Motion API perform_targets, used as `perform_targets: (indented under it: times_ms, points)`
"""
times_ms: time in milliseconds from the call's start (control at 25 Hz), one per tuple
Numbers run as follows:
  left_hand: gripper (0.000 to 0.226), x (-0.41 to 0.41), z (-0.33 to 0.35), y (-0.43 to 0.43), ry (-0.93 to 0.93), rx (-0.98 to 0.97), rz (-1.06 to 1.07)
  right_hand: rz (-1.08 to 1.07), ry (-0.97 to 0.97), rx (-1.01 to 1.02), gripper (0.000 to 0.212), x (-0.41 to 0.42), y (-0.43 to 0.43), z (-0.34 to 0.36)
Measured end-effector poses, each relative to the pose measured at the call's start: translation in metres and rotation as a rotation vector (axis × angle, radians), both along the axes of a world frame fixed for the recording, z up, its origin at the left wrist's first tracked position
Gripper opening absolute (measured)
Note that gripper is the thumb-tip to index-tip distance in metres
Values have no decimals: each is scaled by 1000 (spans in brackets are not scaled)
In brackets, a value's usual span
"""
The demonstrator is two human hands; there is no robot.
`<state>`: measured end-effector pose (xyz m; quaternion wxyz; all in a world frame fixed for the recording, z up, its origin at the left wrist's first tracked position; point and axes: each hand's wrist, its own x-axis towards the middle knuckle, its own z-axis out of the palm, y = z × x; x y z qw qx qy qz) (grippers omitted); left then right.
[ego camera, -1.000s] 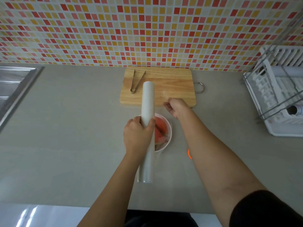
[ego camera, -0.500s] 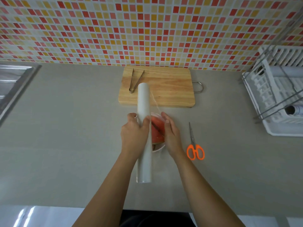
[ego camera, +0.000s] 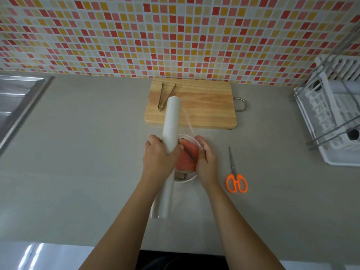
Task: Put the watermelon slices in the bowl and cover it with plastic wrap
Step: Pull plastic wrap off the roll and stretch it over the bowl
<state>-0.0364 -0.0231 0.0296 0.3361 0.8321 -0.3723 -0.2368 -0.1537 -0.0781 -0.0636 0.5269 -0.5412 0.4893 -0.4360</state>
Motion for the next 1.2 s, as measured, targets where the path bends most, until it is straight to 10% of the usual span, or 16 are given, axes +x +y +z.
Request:
perform_targets:
  times_ms: [1200]
  points:
    - [35, 34, -33, -15, 553, -12, 23, -105, 42, 100, 31, -30, -36, 3]
